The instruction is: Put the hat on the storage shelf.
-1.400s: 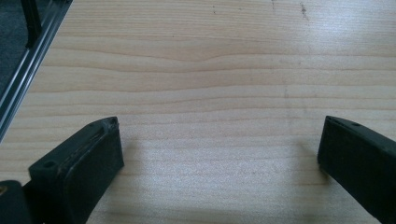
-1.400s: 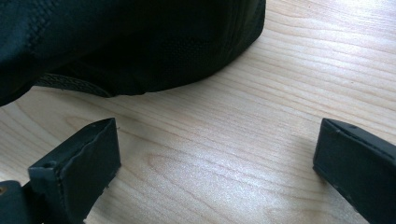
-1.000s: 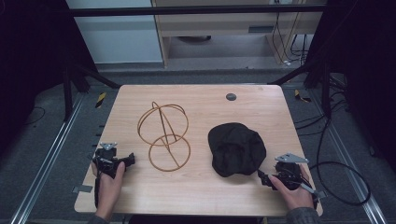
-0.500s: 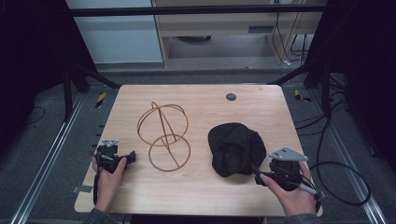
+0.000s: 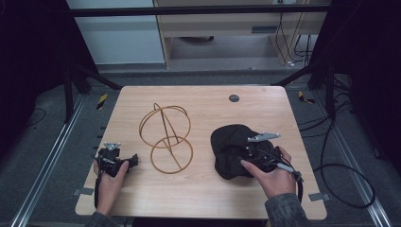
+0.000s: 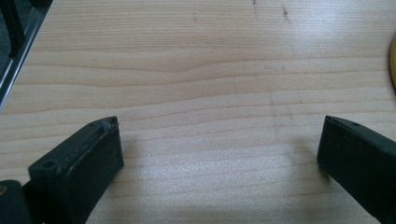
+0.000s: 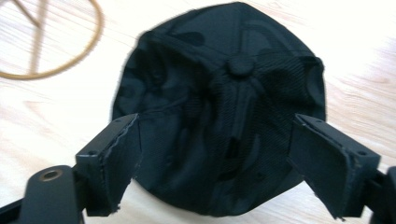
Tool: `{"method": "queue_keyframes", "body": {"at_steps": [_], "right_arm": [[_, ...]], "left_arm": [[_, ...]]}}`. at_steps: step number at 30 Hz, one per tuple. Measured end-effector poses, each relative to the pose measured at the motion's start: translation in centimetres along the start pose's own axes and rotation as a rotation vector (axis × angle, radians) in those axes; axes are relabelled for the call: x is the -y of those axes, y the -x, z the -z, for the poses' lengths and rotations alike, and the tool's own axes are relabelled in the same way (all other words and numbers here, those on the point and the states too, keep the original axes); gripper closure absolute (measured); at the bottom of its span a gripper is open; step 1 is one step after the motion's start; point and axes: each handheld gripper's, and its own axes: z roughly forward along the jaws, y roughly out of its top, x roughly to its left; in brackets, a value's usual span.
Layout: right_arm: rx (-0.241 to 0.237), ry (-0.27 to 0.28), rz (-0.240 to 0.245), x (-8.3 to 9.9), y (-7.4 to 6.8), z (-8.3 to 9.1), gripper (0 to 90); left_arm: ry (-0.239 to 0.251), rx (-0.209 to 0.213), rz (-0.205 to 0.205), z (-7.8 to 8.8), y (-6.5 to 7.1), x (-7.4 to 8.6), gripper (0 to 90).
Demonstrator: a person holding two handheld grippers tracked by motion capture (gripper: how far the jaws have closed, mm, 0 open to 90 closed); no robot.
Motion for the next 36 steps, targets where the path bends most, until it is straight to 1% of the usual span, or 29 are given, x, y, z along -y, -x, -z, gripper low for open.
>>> {"method": "queue_keyframes", "body": {"at_steps": [3,6,8,9,10,11,12,13,16,17,18,20,22,24,25,26,27,30,33,34,36], "right_arm": [[-0.019,-0.041,-0.022,-0.2,0.4,-1.4,23.2],[-0.033,-0.076,-0.025,-0.3,0.5,-2.6,26.5],[-0.036,-0.087,-0.024,-0.4,0.5,-3.3,29.0],[-0.036,-0.087,-0.024,-0.4,0.5,-3.3,29.0],[-0.035,-0.093,-0.025,-0.7,0.6,-3.8,37.5],[-0.035,-0.09,-0.025,-0.8,0.8,-3.9,40.6],[-0.039,-0.085,-0.031,-0.8,1.0,-4.0,46.6],[-0.053,-0.086,-0.041,-0.9,1.1,-4.1,53.4],[-0.084,-0.083,-0.044,-1.1,1.7,-4.4,68.3],[-0.084,-0.083,-0.044,-1.1,1.7,-4.4,68.3],[-0.099,-0.076,-0.052,-1.2,2.0,-4.4,76.3],[-0.109,-0.064,-0.048,-1.2,2.3,-4.5,79.6],[-0.119,-0.052,-0.062,-1.2,2.4,-4.5,82.1],[-0.118,-0.042,-0.068,-1.3,2.4,-4.3,83.7],[-0.117,-0.042,-0.071,-1.3,2.3,-4.2,84.1],[-0.115,-0.044,-0.064,-1.4,2.2,-4.0,84.4],[-0.114,-0.051,-0.062,-1.5,2.1,-3.8,84.5],[-0.118,-0.072,-0.052,-2.0,1.8,-3.2,84.8],[-0.131,-0.072,-0.059,-2.7,1.9,-2.4,85.1],[-0.131,-0.072,-0.059,-2.7,1.9,-2.4,85.1],[-0.142,-0.063,-0.062,-3.4,1.9,-1.5,85.4]], "left_arm": [[0.001,0.003,-0.003,0.0,0.0,0.0,0.0],[0.001,0.004,-0.003,0.0,0.0,0.0,0.0],[0.001,0.003,-0.004,0.0,0.0,0.0,0.0],[0.001,0.003,-0.004,0.0,0.0,0.0,0.0],[0.001,0.003,-0.004,0.0,0.0,0.0,0.0],[0.001,0.003,-0.003,0.0,0.0,0.1,0.0],[0.001,0.003,-0.004,0.0,0.0,0.1,0.0],[0.002,0.004,-0.004,0.1,0.0,0.1,0.0],[0.003,0.009,-0.006,0.1,0.0,0.1,0.0],[0.003,0.009,-0.006,0.1,0.0,0.1,0.0],[0.002,0.015,-0.011,0.1,-0.1,0.1,0.0],[0.001,0.022,-0.019,0.2,-0.2,0.2,0.0],[-0.004,0.03,-0.028,0.1,-0.2,0.1,0.0],[0.001,0.048,-0.045,0.1,-0.3,0.1,0.0],[0.001,0.048,-0.045,0.1,-0.3,0.1,0.0],[0.001,0.061,-0.061,0.0,-0.4,0.0,0.0],[0.001,0.069,-0.066,-0.1,-0.4,-0.1,0.0],[-0.001,0.101,-0.101,0.0,-0.5,-0.1,0.0],[-0.002,0.109,-0.109,-0.1,-0.6,-0.1,0.0],[-0.002,0.114,-0.113,-0.1,-0.6,-0.2,0.0],[0.002,0.121,-0.124,-0.2,-0.6,-0.2,0.0]]}}
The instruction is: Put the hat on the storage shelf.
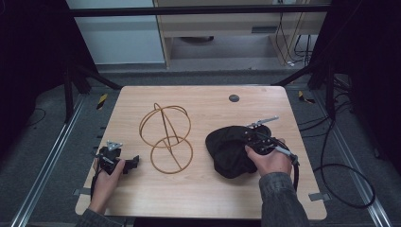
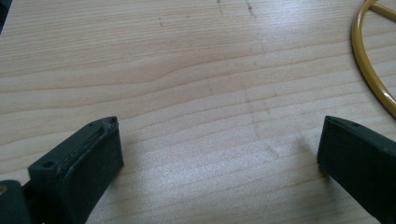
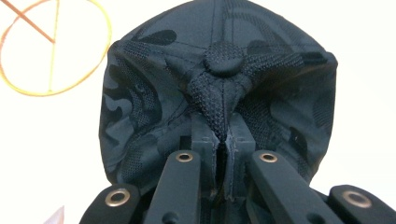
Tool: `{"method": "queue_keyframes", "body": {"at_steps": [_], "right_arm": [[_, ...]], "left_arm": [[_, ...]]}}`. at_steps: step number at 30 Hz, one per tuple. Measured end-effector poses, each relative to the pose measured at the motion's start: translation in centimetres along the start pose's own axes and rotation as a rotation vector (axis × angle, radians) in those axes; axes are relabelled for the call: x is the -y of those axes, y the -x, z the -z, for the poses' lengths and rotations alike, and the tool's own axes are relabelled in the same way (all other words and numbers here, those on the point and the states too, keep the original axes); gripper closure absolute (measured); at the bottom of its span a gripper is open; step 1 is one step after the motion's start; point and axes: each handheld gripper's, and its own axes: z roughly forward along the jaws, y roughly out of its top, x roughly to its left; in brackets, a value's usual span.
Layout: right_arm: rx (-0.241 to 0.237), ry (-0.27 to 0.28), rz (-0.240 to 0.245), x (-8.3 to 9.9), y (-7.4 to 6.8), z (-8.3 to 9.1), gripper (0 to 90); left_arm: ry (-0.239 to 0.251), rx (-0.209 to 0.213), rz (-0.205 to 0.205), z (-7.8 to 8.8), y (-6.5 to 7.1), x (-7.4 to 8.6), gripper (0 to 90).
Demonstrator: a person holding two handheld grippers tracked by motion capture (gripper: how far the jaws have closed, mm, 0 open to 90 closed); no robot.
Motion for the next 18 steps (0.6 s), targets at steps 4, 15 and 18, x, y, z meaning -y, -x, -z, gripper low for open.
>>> {"method": "queue_keyframes", "body": {"at_steps": [4,15,18], "right_arm": [[-0.006,0.005,0.012,-0.9,-0.4,1.2,85.6],[-0.032,0.118,-0.001,-3.1,-0.8,5.5,85.6],[-0.024,0.157,-0.01,-3.6,-0.9,6.7,85.6]], "left_arm": [[0.0,0.004,-0.004,0.2,0.1,0.2,0.0],[0.003,-0.008,0.009,0.1,0.3,0.1,0.0],[0.003,-0.006,0.008,0.1,0.4,0.1,0.0]]}}
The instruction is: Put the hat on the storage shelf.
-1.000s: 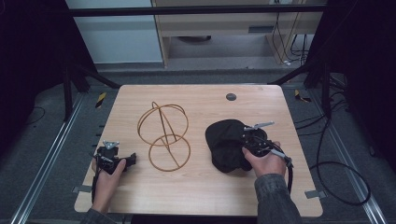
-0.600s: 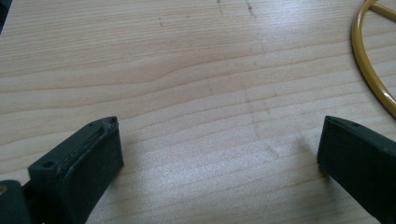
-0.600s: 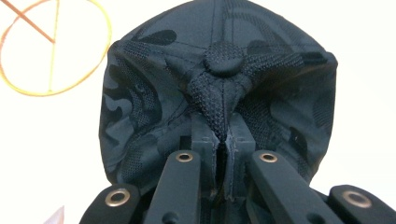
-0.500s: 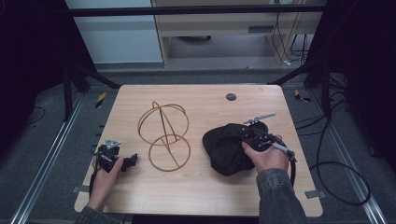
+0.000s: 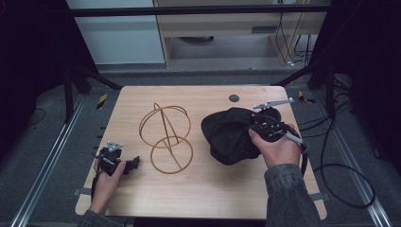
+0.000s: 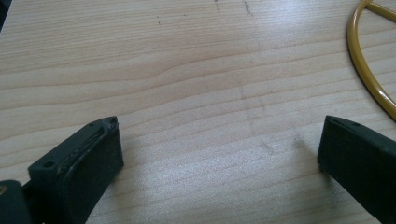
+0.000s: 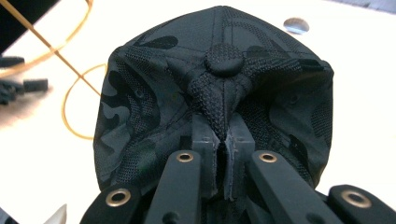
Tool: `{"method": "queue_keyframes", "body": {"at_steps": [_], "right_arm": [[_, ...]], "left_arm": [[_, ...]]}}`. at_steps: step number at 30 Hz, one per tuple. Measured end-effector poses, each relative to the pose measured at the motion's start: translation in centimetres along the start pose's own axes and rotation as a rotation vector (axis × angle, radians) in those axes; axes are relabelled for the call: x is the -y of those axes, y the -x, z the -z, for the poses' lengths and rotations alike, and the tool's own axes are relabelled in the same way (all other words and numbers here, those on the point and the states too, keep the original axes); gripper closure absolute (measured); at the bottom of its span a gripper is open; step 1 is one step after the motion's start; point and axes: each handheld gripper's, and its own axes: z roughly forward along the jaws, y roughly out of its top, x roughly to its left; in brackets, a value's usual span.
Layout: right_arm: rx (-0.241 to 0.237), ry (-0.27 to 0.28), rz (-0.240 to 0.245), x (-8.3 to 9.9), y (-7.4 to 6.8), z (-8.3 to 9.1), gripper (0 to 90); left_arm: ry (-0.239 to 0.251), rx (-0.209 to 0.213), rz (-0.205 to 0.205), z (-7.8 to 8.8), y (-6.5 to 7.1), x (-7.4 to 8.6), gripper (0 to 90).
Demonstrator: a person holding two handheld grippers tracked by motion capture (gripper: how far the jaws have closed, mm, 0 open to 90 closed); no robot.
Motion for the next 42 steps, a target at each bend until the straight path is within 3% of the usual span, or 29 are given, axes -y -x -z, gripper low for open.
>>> {"method": "queue_keyframes", "body": {"at_steps": [7,16,28,36,42], "right_arm": [[0.018,0.079,-0.018,-1.7,-0.2,1.7,85.7],[-0.007,0.127,-0.016,-4.3,-1.1,3.1,85.8],[-0.023,0.188,-0.063,-6.6,-1.3,3.0,86.0],[-0.058,0.211,-0.046,-8.1,-2.8,2.8,86.0],[-0.066,0.214,-0.008,-9.0,-4.1,2.7,86.0]], "left_arm": [[0.0,0.001,0.0,0.0,0.1,0.0,0.0],[-0.004,0.001,-0.002,0.0,0.1,0.0,0.0],[-0.002,0.004,-0.004,0.0,0.2,0.0,0.0],[-0.002,0.009,-0.008,0.0,0.3,-0.1,0.0],[-0.001,0.007,-0.006,-0.1,0.3,-0.1,0.0]]}}
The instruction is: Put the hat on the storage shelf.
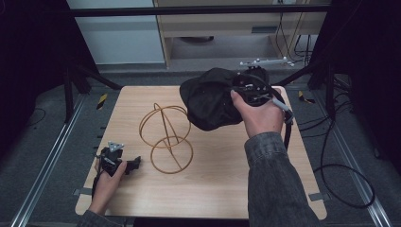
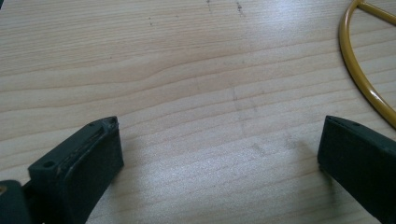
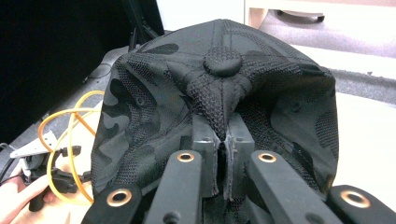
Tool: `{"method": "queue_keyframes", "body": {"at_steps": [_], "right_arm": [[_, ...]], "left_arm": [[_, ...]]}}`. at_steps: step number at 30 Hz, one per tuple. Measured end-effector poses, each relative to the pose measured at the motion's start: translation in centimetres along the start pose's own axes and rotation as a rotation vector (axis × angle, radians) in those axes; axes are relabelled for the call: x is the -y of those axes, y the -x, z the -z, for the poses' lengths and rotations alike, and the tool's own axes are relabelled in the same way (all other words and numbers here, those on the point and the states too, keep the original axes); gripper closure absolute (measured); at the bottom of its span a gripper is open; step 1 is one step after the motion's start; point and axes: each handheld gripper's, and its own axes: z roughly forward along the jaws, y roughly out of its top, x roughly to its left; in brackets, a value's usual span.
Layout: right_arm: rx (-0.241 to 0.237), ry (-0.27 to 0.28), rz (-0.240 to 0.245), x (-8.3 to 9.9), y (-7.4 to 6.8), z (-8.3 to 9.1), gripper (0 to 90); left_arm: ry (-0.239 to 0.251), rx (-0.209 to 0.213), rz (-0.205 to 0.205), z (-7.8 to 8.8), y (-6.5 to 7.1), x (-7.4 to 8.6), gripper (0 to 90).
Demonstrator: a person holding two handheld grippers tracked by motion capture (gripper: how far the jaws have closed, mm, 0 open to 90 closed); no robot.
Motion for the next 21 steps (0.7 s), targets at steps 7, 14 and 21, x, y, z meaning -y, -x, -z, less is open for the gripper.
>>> {"method": "queue_keyframes", "body": {"at_steps": [7,14,21], "right_arm": [[-0.017,0.022,0.004,-0.9,-0.7,0.1,86.0],[-0.062,0.037,-0.002,-1.1,-1.5,-0.1,86.0],[-0.088,0.034,0.016,-1.0,-2.7,-0.8,86.0]], "left_arm": [[0.003,0.001,0.0,-0.1,0.0,0.0,0.0],[0.001,0.001,-0.002,0.0,0.0,0.0,0.0],[0.0,0.003,-0.004,0.0,0.0,0.0,0.0]]}}
